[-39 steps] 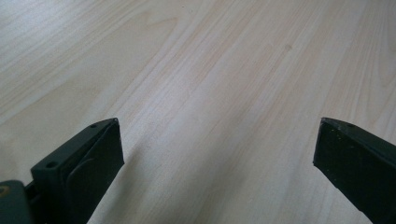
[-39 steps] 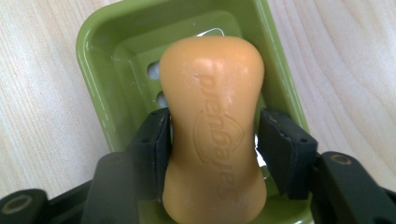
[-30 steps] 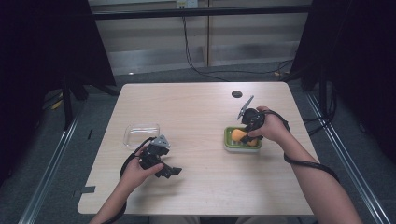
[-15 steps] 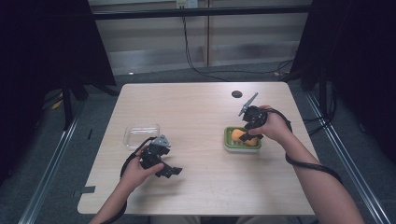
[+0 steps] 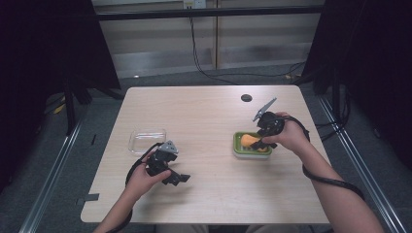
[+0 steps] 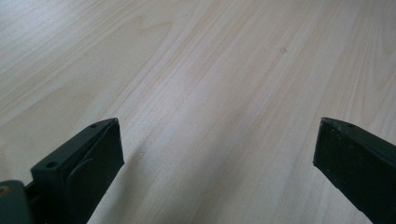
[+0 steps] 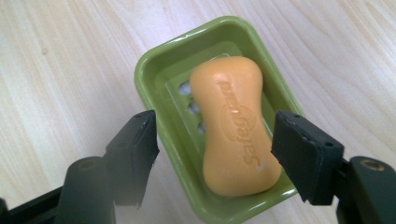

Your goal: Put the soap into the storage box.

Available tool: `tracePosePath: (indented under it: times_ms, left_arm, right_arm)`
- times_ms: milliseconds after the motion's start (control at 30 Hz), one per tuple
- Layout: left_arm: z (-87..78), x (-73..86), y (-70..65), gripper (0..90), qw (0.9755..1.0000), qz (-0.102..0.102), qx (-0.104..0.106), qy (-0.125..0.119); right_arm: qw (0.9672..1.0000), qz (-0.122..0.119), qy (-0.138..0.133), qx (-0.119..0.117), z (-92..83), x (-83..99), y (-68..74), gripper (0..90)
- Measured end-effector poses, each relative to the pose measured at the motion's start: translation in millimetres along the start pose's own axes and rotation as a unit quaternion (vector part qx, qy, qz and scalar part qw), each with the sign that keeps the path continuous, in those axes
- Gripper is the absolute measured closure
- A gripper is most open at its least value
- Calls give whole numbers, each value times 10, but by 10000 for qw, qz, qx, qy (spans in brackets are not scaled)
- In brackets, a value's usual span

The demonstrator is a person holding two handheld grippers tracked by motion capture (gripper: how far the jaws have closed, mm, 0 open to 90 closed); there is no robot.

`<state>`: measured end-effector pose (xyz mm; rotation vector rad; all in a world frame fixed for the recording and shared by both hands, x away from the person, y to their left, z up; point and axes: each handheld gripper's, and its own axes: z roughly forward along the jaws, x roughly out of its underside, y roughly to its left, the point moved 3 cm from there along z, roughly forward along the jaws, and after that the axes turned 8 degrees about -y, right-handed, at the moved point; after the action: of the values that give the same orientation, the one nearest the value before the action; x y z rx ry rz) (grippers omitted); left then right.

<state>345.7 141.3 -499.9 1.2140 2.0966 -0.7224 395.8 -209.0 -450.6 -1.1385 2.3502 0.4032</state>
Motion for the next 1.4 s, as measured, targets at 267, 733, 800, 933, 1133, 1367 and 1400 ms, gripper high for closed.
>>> tracePosePath:
  times_ms: [267, 733, 800, 933, 1133, 1367, 1400]
  left_arm:
    - [0, -3, -10, 12, 10000, 24, -12, 39]
    - [1, -3, -14, 13, 10000, -9, -22, 17]
    - [11, -2, -21, 12, 10000, -45, 7, -6]
    - [17, -3, -26, 12, 10000, 30, 28, 50]
    - [25, -3, -39, 12, 10000, -34, 16, 22]
    - [29, -3, -46, 13, 10000, -36, 17, 37]
    - [28, -4, -46, 13, 10000, -31, 17, 41]
  right_arm:
    - [9997, 106, -195, -42, -62, 107, 78, 262]
    - [9992, 132, -382, -51, -116, 327, 181, 229]
    - [9992, 165, -367, -53, -126, 360, 194, 225]
    - [9988, 192, -441, -49, -151, 432, 215, 218]
    - [9987, 195, -480, 4, -175, 545, 255, 215]
    - [9983, 224, -538, 62, -190, 665, 310, 207]
    - [9982, 207, -550, 84, -192, 681, 314, 206]
